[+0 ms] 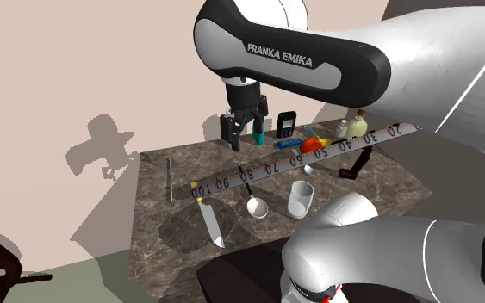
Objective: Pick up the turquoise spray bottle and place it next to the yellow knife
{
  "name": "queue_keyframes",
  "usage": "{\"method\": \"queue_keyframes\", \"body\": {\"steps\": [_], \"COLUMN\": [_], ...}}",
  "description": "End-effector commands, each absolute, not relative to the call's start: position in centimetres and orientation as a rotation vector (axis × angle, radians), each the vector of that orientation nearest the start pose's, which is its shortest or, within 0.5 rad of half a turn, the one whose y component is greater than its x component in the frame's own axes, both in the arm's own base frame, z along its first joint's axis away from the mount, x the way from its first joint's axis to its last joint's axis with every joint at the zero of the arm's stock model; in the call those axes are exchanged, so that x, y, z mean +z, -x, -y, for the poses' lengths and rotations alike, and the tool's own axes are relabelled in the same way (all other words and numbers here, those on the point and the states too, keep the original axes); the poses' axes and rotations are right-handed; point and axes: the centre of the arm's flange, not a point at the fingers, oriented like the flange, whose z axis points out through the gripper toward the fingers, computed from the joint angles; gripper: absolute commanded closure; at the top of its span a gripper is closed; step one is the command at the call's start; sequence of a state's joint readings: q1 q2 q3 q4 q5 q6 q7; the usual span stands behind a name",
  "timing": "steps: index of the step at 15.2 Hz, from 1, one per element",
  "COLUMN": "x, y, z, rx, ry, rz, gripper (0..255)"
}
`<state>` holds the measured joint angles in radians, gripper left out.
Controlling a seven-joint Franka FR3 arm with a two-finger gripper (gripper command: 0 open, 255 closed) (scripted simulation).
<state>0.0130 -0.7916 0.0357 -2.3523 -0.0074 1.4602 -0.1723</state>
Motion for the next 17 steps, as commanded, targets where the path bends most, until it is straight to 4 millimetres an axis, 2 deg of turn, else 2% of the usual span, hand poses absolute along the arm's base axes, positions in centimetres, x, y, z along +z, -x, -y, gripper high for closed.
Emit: {"method": "queue_keyframes", "body": {"steps": [1,17], "x": [58.5,51.7], "y": [-29.3,-42.4], "z": [-1.7,11.9], "rx": [0.163,0.041], "ry": [3.146,3.196], "rz": [0.329,0.130], "gripper": [0,0]}}
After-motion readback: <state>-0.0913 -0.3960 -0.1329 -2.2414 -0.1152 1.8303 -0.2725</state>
